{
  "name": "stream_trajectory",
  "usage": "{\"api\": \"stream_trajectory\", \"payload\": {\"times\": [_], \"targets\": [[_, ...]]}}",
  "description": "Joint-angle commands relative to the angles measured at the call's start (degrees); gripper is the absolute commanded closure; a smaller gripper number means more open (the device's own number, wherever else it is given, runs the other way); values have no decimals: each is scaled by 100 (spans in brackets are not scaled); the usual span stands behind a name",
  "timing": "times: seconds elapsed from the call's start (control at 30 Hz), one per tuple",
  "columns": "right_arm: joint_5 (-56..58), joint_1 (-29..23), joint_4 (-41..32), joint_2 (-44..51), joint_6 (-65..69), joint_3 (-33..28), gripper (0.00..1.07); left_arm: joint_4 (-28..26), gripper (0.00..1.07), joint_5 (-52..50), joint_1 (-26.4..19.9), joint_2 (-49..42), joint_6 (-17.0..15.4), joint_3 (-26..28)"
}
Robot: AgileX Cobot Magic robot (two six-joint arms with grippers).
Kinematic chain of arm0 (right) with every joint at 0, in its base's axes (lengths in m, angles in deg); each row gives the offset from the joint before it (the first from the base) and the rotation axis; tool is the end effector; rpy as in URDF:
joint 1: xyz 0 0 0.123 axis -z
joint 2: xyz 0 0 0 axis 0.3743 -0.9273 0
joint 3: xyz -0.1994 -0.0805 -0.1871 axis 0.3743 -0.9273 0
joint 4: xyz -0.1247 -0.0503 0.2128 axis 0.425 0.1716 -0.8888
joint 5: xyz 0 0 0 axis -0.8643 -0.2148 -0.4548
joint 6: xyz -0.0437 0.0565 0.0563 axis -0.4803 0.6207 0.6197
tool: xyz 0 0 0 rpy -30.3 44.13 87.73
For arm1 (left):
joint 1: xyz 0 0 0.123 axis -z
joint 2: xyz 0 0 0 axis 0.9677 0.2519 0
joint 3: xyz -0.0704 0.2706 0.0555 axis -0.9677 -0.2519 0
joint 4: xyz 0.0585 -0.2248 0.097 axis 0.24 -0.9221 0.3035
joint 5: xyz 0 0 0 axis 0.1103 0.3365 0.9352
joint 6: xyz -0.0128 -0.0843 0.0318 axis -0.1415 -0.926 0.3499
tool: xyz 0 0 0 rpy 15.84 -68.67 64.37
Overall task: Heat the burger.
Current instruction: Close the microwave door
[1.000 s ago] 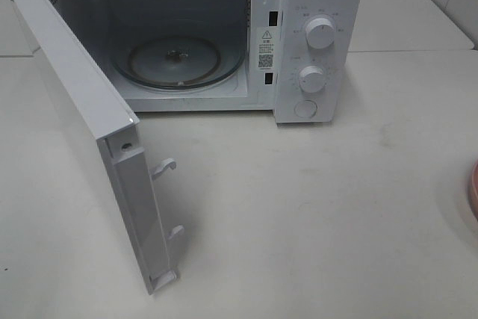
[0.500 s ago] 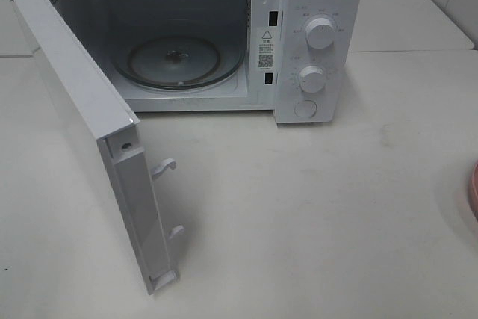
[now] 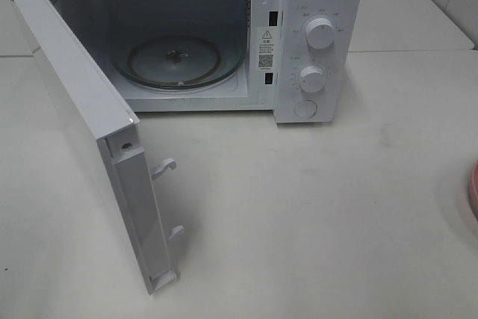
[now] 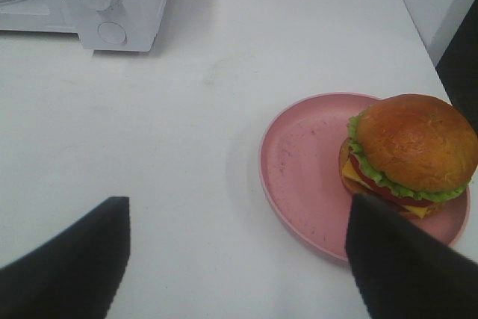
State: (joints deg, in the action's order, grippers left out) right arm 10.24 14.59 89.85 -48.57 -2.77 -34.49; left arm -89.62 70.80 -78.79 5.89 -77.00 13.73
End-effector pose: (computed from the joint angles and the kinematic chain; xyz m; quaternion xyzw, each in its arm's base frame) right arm -0.0046 -0.0102 0.2807 -0.0143 0.8445 -0.0024 0.5354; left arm 0.0283 -0.0110 0.2999 0.0370 0.8302 -0.0262 0.5556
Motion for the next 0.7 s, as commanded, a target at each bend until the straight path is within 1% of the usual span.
{"api": "stream_trajectory", "payload": {"times": [0.03,0.07,0.1,0.13,0.17,0.2,0.23,0.27,0.3,0.33,0.37,0.4,0.43,0.47,0.5,0.53,0.57,0.6,0.63,0.67,0.7], "targets": [[-46,23,0,160,-57,6,31,-69,43,-653,6,642,-23,34],[-46,23,0,160,-57,6,31,-69,43,-653,6,642,-23,34],[-46,23,0,160,-57,6,31,-69,51,-739,6,819,-23,34],[-46,23,0,160,-57,6,31,-69,67,-945,6,1163,-23,23],[-46,23,0,160,-57,6,31,-69,67,-945,6,1163,-23,23],[-46,23,0,160,-57,6,31,-86,77,-1106,6,1364,-23,-17],[-46,23,0,160,-57,6,31,-86,77,-1106,6,1364,-23,-17],[-46,23,0,160,-57,6,31,-97,95,-1421,6,1793,-23,-92],[-46,23,0,160,-57,6,31,-97,107,-1776,6,2172,-6,-189],[-46,23,0,160,-57,6,31,-97,107,-1776,6,2172,-6,-189],[-46,23,0,160,-57,6,31,-149,107,-2246,6,2578,6,-315],[-46,23,0,160,-57,6,31,-149,107,-2246,6,2578,6,-315],[-46,23,0,160,-57,6,31,-195,107,-2544,6,2733,6,-390],[-46,23,0,160,-57,6,31,-309,107,-3180,6,3060,23,-544],[-46,23,0,160,-57,6,31,-309,107,-3180,6,3060,23,-544],[-46,23,0,160,-57,6,31,-344,107,-3759,6,3403,29,-693],[-46,23,0,160,-57,6,31,-344,107,-3759,6,3403,29,-693],[-46,23,0,160,-57,6,31,-344,107,-4079,6,3581,29,-779],[-46,23,0,160,-57,6,31,-315,107,-4687,6,3885,29,-934],[-46,23,0,160,-57,6,31,-315,107,-4687,6,3885,29,-934],[-46,23,0,160,-57,6,31,-269,107,-5048,6,4057,29,-1020]]}}
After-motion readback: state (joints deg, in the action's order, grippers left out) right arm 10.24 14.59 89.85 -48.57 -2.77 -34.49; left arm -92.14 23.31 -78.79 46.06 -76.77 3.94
